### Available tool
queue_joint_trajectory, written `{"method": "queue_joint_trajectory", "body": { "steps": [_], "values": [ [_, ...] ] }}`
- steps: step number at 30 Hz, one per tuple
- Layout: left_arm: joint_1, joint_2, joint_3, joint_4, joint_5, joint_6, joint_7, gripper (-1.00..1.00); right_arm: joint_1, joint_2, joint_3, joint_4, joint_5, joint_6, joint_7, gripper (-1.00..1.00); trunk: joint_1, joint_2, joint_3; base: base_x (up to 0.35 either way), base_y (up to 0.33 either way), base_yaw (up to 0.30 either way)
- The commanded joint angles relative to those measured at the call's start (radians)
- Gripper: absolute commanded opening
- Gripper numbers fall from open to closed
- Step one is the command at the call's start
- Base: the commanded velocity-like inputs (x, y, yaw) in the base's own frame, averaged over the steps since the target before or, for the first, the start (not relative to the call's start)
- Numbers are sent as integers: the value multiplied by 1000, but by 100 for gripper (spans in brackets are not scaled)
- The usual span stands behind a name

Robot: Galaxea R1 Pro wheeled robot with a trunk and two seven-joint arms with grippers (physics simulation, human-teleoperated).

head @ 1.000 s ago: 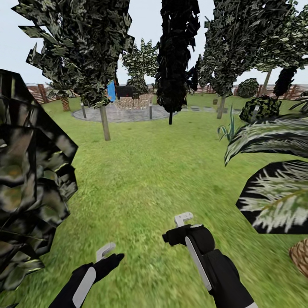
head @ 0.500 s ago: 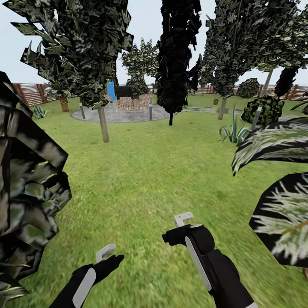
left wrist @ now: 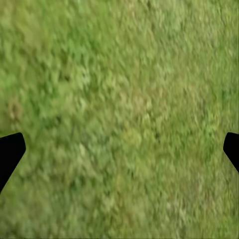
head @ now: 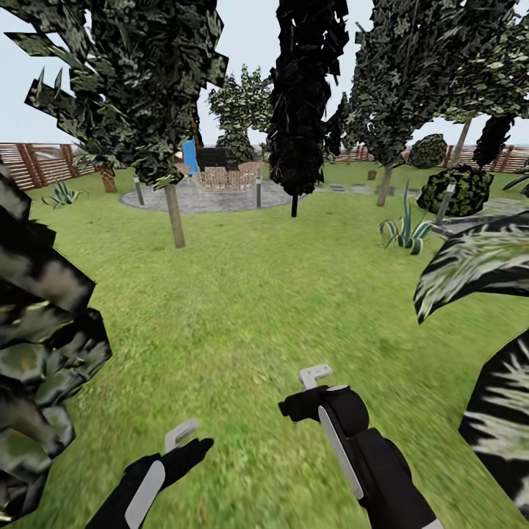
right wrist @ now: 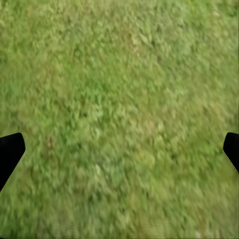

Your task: Take the three Easter eggs out of the wicker basket on the lawn in the garden, then place them on the lawn next to a single tree (choose any tree) so that all three eggs are next to the same tree and none are left in the basket.

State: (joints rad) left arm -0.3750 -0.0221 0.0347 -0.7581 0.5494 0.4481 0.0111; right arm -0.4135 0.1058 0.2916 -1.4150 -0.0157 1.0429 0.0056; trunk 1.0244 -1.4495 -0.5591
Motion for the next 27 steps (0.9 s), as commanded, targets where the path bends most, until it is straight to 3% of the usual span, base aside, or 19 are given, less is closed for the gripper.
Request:
{"method": "queue_joint_trajectory", "body": {
  "steps": [1, 27],
  "values": [
    [0, -1, 4, -1, 7, 7, 1, 100, -1, 0, 0, -1, -1, 4, 1, 100, 1, -1, -1, 334, 0, 0],
    [0, -1, 4, 3, 8, 7, 1, 100, 0, 0, -1, -8, -1, 4, 1, 100, 1, -1, -1, 334, 0, 0]
  ]
}}
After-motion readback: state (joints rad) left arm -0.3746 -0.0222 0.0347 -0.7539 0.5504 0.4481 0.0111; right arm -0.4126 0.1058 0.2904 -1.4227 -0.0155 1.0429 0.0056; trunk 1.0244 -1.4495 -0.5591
